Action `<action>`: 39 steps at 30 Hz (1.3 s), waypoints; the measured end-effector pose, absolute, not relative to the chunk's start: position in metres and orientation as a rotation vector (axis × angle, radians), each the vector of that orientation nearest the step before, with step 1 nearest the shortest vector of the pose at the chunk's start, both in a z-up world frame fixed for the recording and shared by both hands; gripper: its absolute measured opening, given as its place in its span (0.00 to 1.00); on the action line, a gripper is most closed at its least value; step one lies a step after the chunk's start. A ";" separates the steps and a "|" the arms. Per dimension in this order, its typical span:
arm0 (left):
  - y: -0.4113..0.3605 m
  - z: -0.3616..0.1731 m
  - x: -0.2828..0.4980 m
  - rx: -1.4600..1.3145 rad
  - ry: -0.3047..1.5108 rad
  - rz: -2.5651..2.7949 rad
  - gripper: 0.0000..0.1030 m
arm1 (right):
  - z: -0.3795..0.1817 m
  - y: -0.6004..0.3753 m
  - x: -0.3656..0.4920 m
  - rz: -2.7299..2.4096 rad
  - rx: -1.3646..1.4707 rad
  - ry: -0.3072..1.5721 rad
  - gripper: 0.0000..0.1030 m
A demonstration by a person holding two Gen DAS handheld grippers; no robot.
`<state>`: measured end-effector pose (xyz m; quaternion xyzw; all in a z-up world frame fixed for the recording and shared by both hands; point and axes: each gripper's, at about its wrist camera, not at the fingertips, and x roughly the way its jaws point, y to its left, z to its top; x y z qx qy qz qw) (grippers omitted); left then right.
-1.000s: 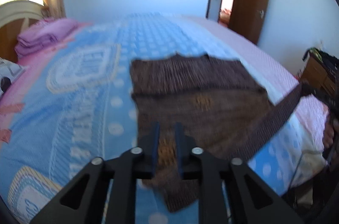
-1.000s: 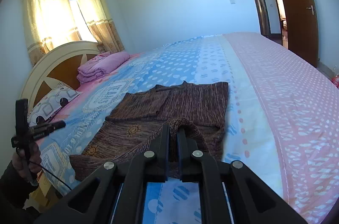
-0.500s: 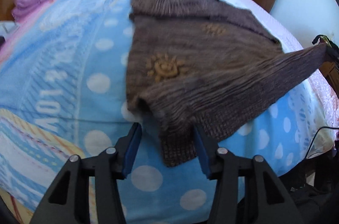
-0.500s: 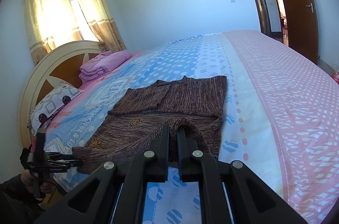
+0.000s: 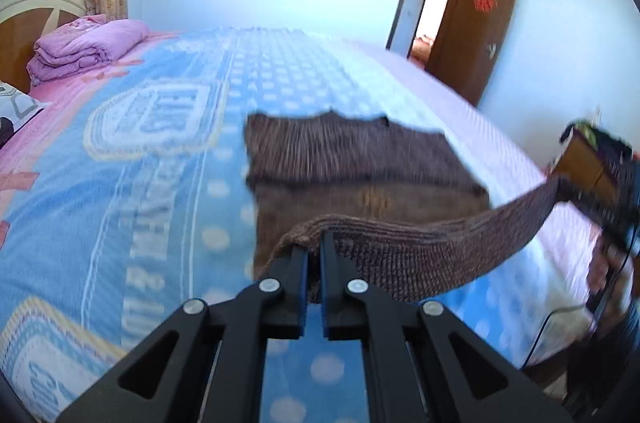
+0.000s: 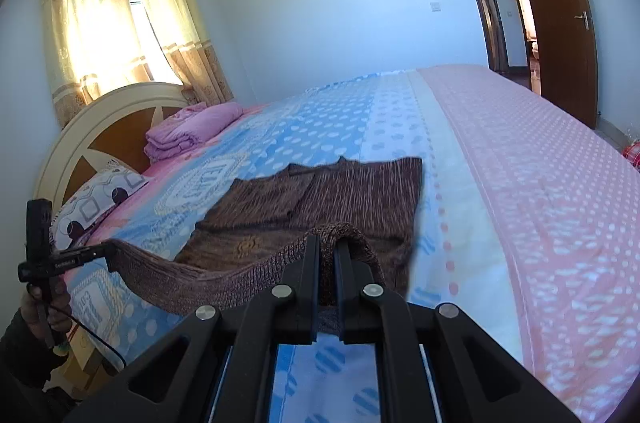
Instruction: Fold small clothes
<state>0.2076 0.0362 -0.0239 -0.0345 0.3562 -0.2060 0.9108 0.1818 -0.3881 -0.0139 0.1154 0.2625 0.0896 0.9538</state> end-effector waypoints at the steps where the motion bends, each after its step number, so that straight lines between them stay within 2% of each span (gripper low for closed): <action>1: 0.035 -0.023 0.214 -0.082 0.726 -0.421 0.05 | -0.009 -0.389 0.187 0.183 0.238 0.523 0.06; 12: 0.028 -0.009 0.290 -0.166 0.690 -0.407 0.05 | 0.021 -0.397 0.249 0.153 0.201 0.485 0.06; 20: 0.002 -0.008 0.351 -0.107 0.683 -0.355 0.05 | 0.016 -0.408 0.320 0.110 0.201 0.520 0.06; 27: -0.023 -0.065 0.411 -0.038 0.780 -0.282 0.05 | -0.032 -0.415 0.391 0.066 0.200 0.641 0.06; 28: -0.026 -0.076 0.419 -0.031 0.800 -0.270 0.07 | -0.047 -0.414 0.405 0.063 0.189 0.683 0.06; 29: -0.029 -0.086 0.426 -0.001 0.813 -0.234 0.13 | -0.058 -0.414 0.414 0.062 0.185 0.714 0.06; 32: -0.034 -0.106 0.433 0.085 0.853 -0.142 0.17 | -0.091 -0.414 0.436 -0.010 0.111 0.805 0.08; 33: -0.031 -0.107 0.428 0.086 0.856 -0.151 0.21 | -0.098 -0.415 0.438 -0.021 0.093 0.828 0.16; 34: -0.030 -0.106 0.420 0.103 0.843 -0.159 0.36 | -0.103 -0.415 0.437 -0.025 0.085 0.853 0.33; 35: -0.032 -0.105 0.412 0.131 0.824 -0.161 0.59 | -0.106 -0.414 0.434 -0.015 0.078 0.871 0.45; 36: -0.036 -0.104 0.399 0.188 0.790 -0.159 0.70 | -0.107 -0.411 0.430 -0.004 0.062 0.876 0.69; 37: -0.041 -0.105 0.388 0.249 0.759 -0.162 0.81 | -0.108 -0.407 0.424 0.000 0.023 0.875 0.78; 39: -0.053 -0.109 0.377 0.355 0.737 -0.176 0.82 | -0.110 -0.394 0.418 -0.011 -0.108 0.877 0.79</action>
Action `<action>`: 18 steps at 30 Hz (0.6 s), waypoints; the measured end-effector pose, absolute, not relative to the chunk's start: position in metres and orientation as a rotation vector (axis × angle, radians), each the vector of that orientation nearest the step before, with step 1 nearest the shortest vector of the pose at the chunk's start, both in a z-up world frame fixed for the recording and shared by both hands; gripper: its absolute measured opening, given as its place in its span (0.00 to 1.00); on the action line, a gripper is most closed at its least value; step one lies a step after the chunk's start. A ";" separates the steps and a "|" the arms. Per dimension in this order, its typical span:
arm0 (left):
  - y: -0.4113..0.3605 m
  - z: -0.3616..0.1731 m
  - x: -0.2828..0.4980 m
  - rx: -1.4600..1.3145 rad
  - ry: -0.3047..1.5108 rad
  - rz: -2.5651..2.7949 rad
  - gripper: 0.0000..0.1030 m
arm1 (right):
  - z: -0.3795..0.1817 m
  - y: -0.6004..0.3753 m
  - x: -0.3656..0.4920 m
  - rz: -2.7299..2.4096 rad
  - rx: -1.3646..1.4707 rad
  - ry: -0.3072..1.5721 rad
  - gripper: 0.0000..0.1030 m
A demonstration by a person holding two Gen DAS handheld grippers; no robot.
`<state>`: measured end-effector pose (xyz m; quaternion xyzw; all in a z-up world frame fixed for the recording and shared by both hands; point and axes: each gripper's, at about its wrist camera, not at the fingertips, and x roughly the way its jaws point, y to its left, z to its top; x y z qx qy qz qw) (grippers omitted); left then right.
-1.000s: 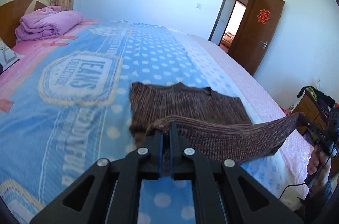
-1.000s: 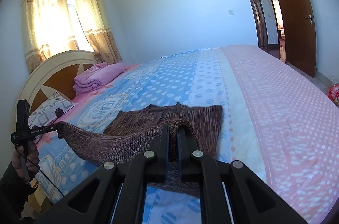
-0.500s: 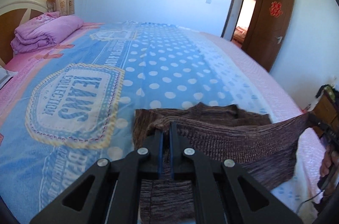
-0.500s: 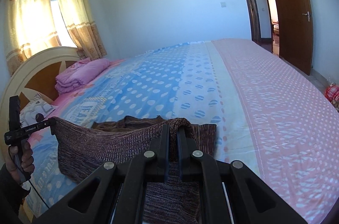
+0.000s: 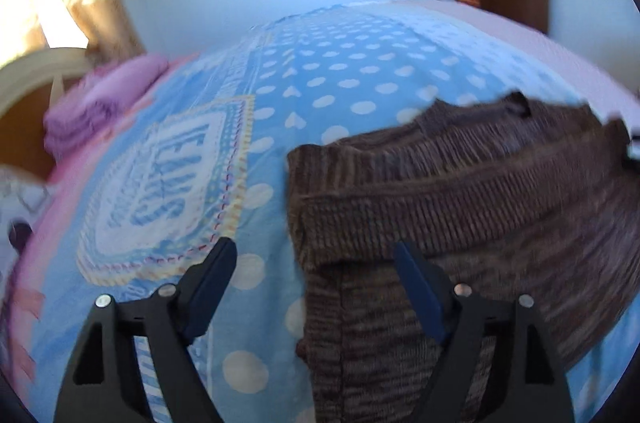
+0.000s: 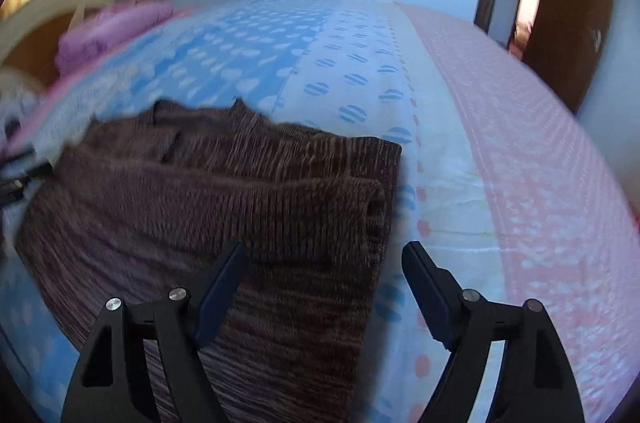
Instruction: Fold small clothes
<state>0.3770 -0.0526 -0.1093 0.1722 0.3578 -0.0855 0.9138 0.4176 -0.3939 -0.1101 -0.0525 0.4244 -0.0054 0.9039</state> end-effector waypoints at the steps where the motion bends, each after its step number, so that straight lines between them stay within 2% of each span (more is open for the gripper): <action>1: -0.059 -0.114 0.377 0.409 0.742 -0.170 0.82 | -0.113 -0.387 0.418 -0.022 -0.184 0.887 0.79; 5: -0.079 -0.131 0.408 0.539 0.766 -0.067 0.85 | -0.119 -0.371 0.444 -0.073 -0.381 0.903 0.79; 8: -0.069 -0.109 0.445 0.487 0.737 0.065 0.86 | -0.093 -0.378 0.475 -0.164 -0.423 0.817 0.78; 11: -0.044 -0.081 0.466 0.371 0.726 0.127 0.86 | -0.053 -0.403 0.488 -0.260 -0.306 0.701 0.79; 13: -0.031 -0.074 0.472 0.331 0.741 0.133 0.87 | -0.040 -0.418 0.487 -0.238 -0.201 0.689 0.79; 16: -0.021 -0.080 0.462 0.329 0.769 0.083 0.87 | -0.043 -0.418 0.468 -0.153 -0.162 0.704 0.79; 18: -0.026 -0.091 0.443 0.390 0.771 0.031 0.93 | -0.058 -0.400 0.452 -0.042 -0.201 0.754 0.79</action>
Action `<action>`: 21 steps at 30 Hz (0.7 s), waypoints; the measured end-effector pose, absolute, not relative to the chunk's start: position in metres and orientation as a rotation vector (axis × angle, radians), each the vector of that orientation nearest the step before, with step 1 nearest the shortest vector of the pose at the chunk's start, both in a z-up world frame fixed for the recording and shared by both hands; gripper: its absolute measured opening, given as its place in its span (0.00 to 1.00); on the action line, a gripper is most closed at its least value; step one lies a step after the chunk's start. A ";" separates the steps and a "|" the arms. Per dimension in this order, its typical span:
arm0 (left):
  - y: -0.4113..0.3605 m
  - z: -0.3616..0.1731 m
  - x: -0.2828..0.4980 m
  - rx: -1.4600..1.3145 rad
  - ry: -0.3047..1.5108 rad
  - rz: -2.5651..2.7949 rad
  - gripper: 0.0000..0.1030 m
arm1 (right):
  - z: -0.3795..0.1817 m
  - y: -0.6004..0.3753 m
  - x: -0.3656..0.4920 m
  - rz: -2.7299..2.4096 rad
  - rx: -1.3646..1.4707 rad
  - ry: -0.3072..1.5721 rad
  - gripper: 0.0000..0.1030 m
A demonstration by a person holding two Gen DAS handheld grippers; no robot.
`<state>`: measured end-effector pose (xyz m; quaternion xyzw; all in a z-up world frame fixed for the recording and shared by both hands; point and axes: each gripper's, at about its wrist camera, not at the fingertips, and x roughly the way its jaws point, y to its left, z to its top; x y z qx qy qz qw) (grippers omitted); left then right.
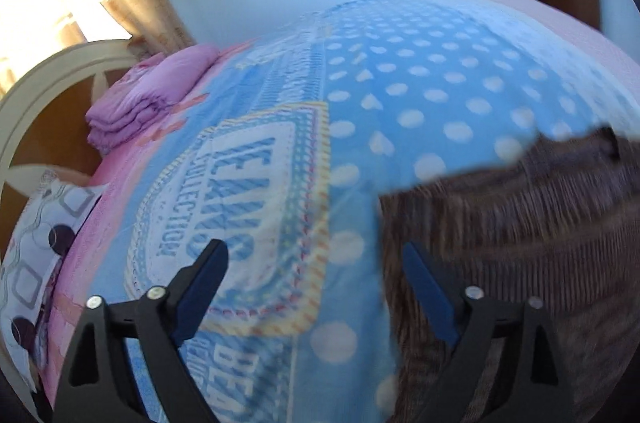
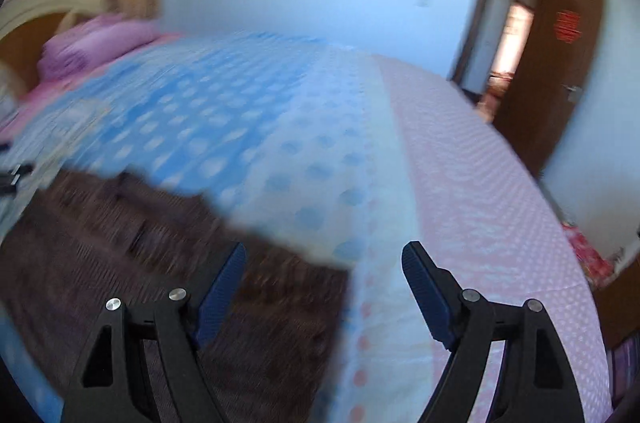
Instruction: Fold small clothes
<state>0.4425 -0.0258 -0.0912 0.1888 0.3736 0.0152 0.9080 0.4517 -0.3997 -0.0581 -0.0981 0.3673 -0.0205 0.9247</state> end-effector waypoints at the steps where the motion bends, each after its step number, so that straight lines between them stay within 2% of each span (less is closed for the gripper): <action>1: -0.031 -0.098 0.434 0.432 0.770 0.009 0.95 | -0.070 -0.385 0.445 0.024 -0.249 0.794 0.79; 6: -0.061 -0.130 0.405 0.603 0.776 -0.104 0.96 | -0.112 -0.327 0.418 0.163 -0.585 0.841 0.79; 7: -0.068 -0.132 0.405 0.633 0.755 -0.097 0.99 | -0.117 -0.318 0.417 0.164 -0.647 0.830 0.79; 11: -0.089 -0.126 0.432 0.664 0.735 -0.033 1.00 | -0.125 -0.302 0.445 0.092 -0.774 0.811 0.83; 16: -0.081 -0.093 0.475 0.548 0.709 0.129 1.00 | -0.074 -0.318 0.500 -0.151 -0.702 0.699 0.83; 21: -0.048 -0.089 0.479 0.477 0.751 0.182 1.00 | -0.049 -0.355 0.501 -0.193 -0.528 0.691 0.83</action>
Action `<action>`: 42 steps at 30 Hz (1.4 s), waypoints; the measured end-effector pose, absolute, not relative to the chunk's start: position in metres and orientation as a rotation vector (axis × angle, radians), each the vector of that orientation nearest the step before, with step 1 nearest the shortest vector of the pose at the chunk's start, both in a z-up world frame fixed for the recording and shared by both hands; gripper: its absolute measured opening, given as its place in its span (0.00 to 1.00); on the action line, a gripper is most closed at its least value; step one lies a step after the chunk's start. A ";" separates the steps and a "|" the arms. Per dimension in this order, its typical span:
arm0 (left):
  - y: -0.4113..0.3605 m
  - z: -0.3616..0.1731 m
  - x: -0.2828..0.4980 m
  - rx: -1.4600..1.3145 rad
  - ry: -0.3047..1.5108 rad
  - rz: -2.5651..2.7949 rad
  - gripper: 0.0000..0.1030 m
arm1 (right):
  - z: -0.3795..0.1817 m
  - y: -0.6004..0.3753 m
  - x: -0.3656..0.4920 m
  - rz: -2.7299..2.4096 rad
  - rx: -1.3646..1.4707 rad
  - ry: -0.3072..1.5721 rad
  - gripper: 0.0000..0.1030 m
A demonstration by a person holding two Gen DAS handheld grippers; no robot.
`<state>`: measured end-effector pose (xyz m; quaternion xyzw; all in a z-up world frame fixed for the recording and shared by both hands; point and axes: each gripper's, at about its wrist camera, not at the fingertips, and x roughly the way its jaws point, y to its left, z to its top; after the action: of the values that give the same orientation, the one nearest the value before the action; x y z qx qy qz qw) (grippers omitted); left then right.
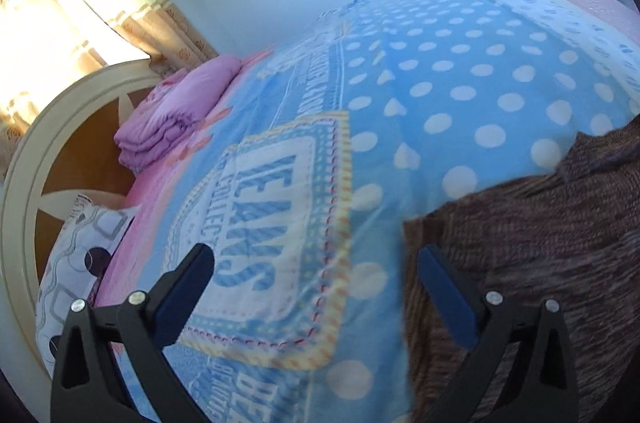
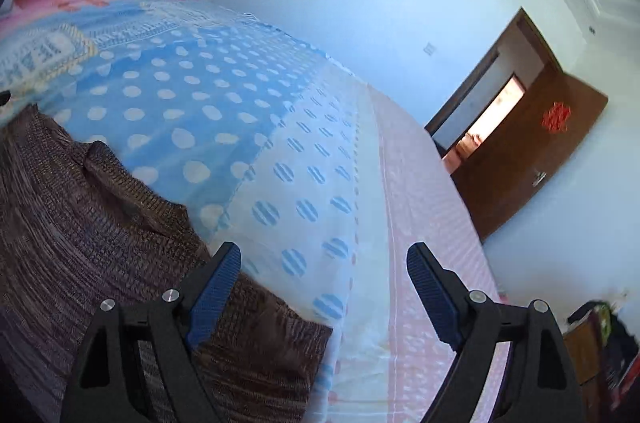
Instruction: Fold small clothes
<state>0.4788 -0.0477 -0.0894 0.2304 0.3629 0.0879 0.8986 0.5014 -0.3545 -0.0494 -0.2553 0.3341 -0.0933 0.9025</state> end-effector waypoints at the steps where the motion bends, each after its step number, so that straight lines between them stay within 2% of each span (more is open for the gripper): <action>1: -0.041 -0.092 0.474 0.468 0.757 0.184 1.00 | -0.051 -0.364 0.495 -0.186 -0.498 0.701 0.83; 12: -0.012 -0.103 0.384 0.290 0.780 0.060 1.00 | -0.076 -0.431 0.386 -0.041 0.060 0.792 0.83; 18: -0.016 -0.115 0.352 0.255 0.797 0.008 1.00 | -0.106 -0.420 0.363 0.009 0.124 0.851 0.83; 20: -0.017 -0.123 0.349 0.270 0.810 0.019 1.00 | -0.114 -0.415 0.353 0.026 0.134 0.876 0.72; 22: -0.016 -0.131 0.347 0.280 0.838 0.015 1.00 | -0.126 -0.413 0.349 0.061 0.165 0.933 0.43; 24: -0.014 -0.135 0.344 0.282 0.853 0.026 1.00 | -0.139 -0.407 0.343 0.086 0.171 0.976 0.26; 27: -0.010 -0.137 0.339 0.268 0.862 0.030 1.00 | -0.139 -0.399 0.332 0.082 0.120 0.962 0.08; 30: -0.010 -0.135 0.332 0.265 0.834 0.027 1.00 | -0.139 -0.395 0.328 0.099 0.101 0.970 0.08; 31: -0.009 -0.133 0.331 0.255 0.821 0.023 0.98 | -0.141 -0.395 0.329 0.100 0.094 0.966 0.08; 32: -0.008 -0.130 0.328 0.237 0.805 0.016 0.90 | -0.142 -0.397 0.330 0.103 0.114 0.966 0.08; 34: -0.003 -0.126 0.325 0.187 0.798 -0.014 0.82 | -0.142 -0.399 0.330 0.105 0.132 0.958 0.08; 36: 0.003 -0.123 0.323 0.122 0.799 -0.060 0.77 | -0.144 -0.398 0.328 0.103 0.120 0.948 0.08; 39: 0.000 -0.126 0.325 0.114 0.812 -0.104 0.58 | -0.146 -0.397 0.326 0.093 0.120 0.929 0.09; 41: -0.002 -0.128 0.327 0.107 0.824 -0.139 0.38 | -0.146 -0.398 0.324 0.090 0.132 0.918 0.09; 42: -0.003 -0.129 0.327 0.103 0.829 -0.152 0.36 | -0.146 -0.399 0.324 0.089 0.140 0.912 0.09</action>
<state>0.3269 -0.0033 -0.1288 0.0499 0.4020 -0.0735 0.9113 0.3238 -0.3986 -0.1461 0.0675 0.4401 0.0429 0.8944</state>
